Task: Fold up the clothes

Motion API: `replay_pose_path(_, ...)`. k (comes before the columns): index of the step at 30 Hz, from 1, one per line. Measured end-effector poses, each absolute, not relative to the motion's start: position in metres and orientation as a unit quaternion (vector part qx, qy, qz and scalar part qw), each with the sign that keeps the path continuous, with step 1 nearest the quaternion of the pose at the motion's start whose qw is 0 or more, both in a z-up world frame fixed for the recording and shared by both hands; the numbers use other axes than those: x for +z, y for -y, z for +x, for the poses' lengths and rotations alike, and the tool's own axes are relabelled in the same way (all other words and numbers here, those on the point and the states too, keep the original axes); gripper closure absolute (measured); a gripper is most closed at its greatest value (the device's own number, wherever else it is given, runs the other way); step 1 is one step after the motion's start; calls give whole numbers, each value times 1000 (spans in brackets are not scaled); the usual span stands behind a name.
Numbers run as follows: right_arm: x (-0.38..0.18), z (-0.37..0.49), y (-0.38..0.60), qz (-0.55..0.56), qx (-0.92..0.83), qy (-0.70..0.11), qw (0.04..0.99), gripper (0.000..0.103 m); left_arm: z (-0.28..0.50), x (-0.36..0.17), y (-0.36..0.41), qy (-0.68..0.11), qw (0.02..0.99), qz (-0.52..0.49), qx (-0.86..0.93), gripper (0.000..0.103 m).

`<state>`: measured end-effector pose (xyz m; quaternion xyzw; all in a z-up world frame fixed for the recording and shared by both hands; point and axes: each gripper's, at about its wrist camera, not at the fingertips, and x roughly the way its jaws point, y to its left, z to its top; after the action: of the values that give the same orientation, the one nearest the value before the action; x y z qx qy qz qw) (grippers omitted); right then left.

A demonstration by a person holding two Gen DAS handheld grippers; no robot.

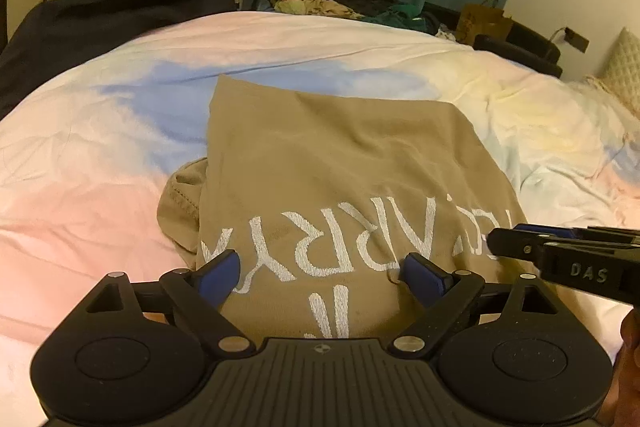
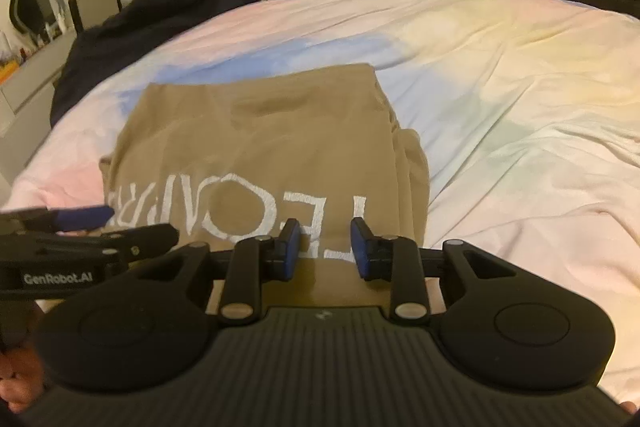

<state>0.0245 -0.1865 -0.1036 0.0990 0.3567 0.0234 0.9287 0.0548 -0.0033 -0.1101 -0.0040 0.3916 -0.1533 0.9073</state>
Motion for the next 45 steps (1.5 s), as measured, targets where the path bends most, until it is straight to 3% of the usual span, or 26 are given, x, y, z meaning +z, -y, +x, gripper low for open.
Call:
replay_pose_path(5,-84,2,226,224,3,-309,924,66,53,-111,2,-393,907,-9,-153,12)
replay_pose_path(7,-84,-10,248,298,-4,-302,906,48,55,-111,1,-395,906,-13,-153,12)
replay_pose_path(8,-87,-15,258,330,-7,-304,894,29,56,-111,1,-396,906,-15,-152,12)
replay_pose_path(9,-91,-20,265,358,-9,-306,882,16,57,-110,1,-397,905,-19,-151,12)
replay_pose_path(13,-117,-30,281,454,6,-330,828,16,60,-109,-2,-402,903,-38,-148,12)
replay_pose_path(19,-148,-12,265,493,31,-373,785,17,63,-109,-7,-405,900,-59,-146,12)
replay_pose_path(20,-152,-10,262,493,27,-380,783,18,63,-108,-7,-406,900,-62,-145,12)
replay_pose_path(24,-154,-8,258,500,24,-368,783,35,63,-108,-8,-407,899,-71,-142,12)
replay_pose_path(29,-143,-18,262,534,65,-298,789,35,63,-108,-10,-408,898,-84,-142,12)
replay_pose_path(37,-163,-7,249,497,32,-381,779,39,64,-107,-13,-409,896,-97,-142,12)
replay_pose_path(39,-157,-8,245,484,36,-372,791,68,63,-107,-13,-409,896,-98,-141,12)
replay_pose_path(41,-151,-9,241,472,41,-362,803,80,63,-105,-14,-408,896,-102,-140,12)
replay_pose_path(45,-145,-9,250,485,60,-324,810,86,60,-93,-22,-397,896,-132,-148,17)
